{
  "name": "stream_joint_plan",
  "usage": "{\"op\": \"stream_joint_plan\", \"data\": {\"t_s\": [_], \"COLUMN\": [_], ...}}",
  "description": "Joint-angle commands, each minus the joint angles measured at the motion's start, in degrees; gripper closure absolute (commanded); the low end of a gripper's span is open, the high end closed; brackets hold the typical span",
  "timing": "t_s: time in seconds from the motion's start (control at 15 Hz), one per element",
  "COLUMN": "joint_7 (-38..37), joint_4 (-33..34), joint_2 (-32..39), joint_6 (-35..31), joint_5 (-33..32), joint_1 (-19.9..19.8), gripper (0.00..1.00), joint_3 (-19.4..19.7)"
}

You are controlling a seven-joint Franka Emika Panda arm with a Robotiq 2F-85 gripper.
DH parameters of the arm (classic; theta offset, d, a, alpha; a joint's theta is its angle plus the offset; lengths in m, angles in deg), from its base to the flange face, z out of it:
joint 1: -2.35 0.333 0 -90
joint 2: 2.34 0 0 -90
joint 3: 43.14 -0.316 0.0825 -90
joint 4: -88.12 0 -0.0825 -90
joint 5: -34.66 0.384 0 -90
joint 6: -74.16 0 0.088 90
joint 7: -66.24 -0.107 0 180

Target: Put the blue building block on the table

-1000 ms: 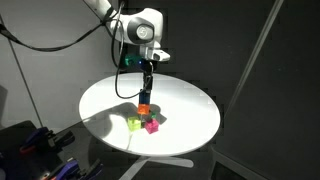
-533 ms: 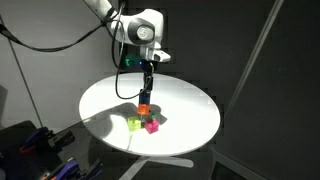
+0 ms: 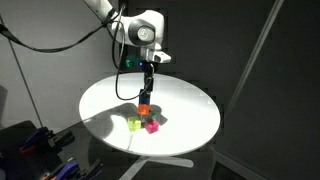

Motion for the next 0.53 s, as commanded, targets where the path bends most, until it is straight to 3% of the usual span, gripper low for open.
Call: {"op": "stream_joint_plan", "data": {"t_s": [0.0,0.2,0.27,0.33,0.47], "joint_7": [-0.38,-0.48,-0.67,-0.7,-0.58], "joint_4": [1.41,1.48,1.49,1.44,1.3], "joint_2": [0.87,1.31,1.44,1.47,1.36], "joint_6": [1.1,1.11,1.01,0.89,0.77], "joint_5": [-1.02,-1.03,-1.17,-1.29,-1.5], "joint_1": [0.68,0.75,0.83,0.88,1.01], "gripper": [0.0,0.0,0.25,0.27,0.44], "joint_3": [0.73,0.78,0.84,0.88,0.95]}}
